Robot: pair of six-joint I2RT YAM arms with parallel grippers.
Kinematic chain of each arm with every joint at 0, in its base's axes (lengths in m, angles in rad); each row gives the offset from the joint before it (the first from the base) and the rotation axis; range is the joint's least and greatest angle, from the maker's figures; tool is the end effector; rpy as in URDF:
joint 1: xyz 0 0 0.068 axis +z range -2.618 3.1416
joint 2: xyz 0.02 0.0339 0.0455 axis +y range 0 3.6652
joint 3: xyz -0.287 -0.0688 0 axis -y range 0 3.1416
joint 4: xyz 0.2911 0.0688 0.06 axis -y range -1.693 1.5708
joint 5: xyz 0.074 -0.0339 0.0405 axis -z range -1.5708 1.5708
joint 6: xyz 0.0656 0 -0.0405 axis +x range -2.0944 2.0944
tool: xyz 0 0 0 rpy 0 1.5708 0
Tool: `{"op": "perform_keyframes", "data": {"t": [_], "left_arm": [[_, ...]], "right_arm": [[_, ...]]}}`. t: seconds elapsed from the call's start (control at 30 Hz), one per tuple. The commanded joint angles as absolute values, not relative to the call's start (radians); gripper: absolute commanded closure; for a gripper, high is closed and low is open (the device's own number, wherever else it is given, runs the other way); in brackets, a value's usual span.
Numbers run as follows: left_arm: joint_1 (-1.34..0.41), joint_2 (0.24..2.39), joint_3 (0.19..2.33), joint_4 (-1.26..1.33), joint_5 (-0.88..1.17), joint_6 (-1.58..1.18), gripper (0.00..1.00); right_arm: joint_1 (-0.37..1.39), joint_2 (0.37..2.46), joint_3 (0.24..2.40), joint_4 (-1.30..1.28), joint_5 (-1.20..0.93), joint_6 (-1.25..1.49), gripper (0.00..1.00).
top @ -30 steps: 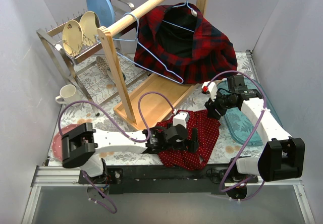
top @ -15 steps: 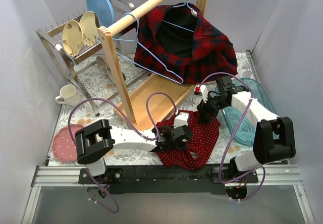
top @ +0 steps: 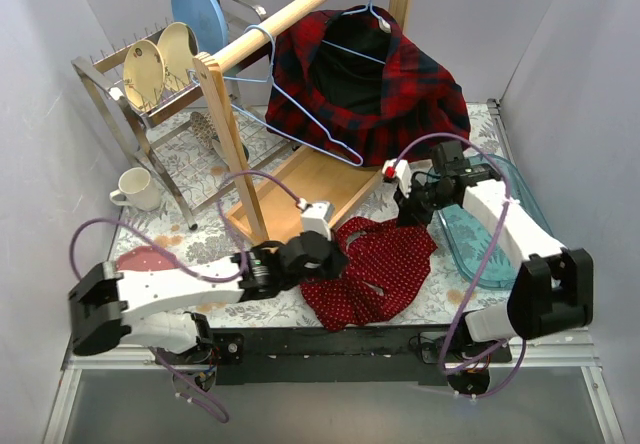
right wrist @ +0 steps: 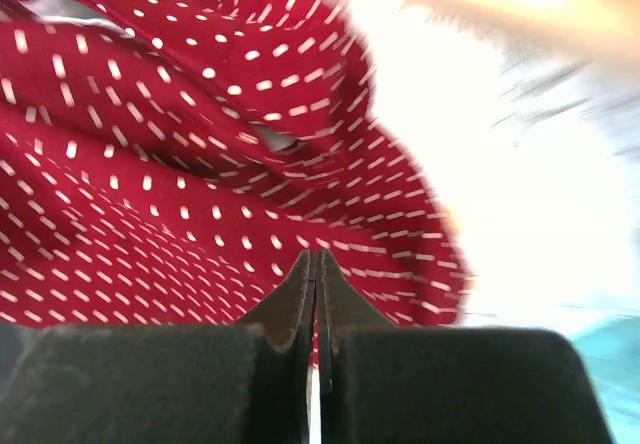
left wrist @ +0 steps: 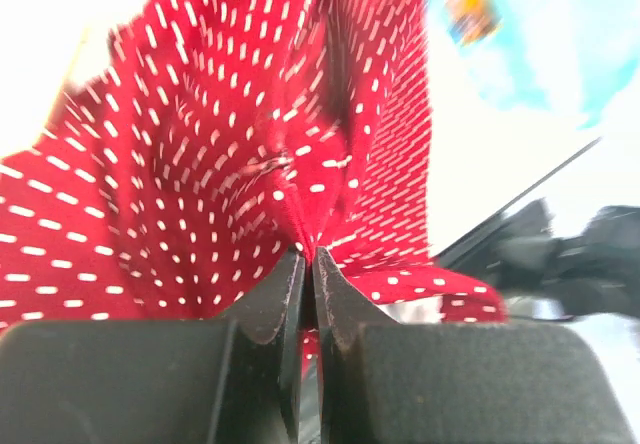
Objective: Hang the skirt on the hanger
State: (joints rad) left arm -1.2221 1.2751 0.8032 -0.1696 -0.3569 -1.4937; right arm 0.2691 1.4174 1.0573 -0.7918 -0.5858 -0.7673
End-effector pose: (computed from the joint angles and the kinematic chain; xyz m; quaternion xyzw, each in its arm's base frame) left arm 0.1348 -0.3037 0.2281 -0.1979 0.8609 -0.3975 0.2483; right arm 0.3008 0.1206 0.2332 -0.5160 0.7838 0.2246 0.2625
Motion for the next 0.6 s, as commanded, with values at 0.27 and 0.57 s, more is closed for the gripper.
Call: {"op": "perform_keyframes", "data": {"t": [0.27,0.57], "left_arm": [[-1.132,0.925,0.660,-0.336,-0.162,-1.505,1.00],[-1.132,0.980,0.473,-0.229,-0.012,-1.651,0.61]], "right_arm": [[0.270,1.235,1.025,-1.140,-0.655,-1.134,0.66],[0.330,1.232,0.980,-0.865,-0.810,-1.057,0.37]]}}
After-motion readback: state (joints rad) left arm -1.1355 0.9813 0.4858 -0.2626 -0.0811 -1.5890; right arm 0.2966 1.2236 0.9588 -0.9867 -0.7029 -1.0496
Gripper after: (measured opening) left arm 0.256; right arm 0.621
